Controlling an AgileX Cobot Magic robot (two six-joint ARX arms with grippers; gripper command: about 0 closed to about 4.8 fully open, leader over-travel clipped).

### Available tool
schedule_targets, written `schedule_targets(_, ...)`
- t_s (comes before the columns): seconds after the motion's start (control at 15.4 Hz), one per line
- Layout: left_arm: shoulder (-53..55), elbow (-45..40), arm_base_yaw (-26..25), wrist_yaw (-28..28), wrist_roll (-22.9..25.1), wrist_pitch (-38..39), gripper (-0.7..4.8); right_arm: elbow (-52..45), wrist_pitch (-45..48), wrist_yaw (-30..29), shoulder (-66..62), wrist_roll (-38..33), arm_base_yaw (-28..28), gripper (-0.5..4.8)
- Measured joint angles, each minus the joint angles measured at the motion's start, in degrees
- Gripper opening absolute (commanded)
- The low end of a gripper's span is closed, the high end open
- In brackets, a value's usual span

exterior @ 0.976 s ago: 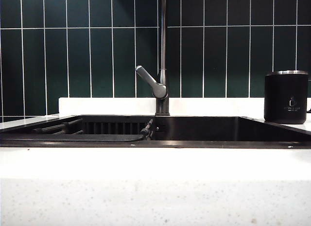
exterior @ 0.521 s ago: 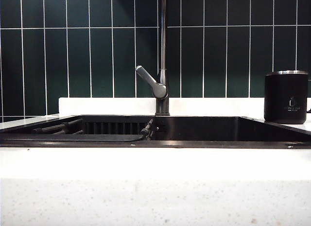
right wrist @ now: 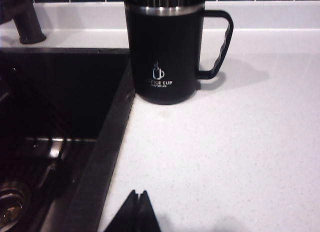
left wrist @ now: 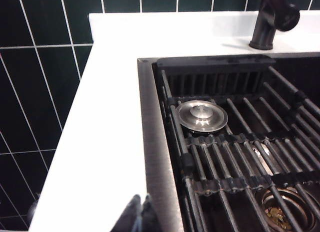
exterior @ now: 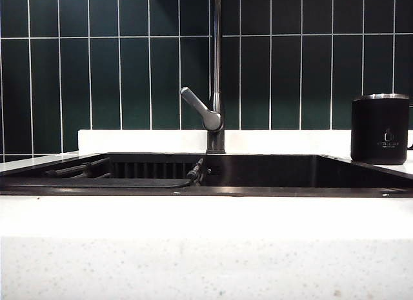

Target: Pick up the mug next to the sink, go to the faucet to get some water, pour the water into the sink, and finally put the mug back to its place.

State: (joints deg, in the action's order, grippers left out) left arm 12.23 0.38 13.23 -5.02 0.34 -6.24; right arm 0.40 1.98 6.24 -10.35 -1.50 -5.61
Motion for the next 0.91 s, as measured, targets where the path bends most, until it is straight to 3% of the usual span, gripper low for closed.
schedule_targets(0.91,0.0,0.0,0.0,0.0,0.0,2.25,-0.05,0.0,-0.52,-0.02,0.0,0.0,-0.28,-0.01)
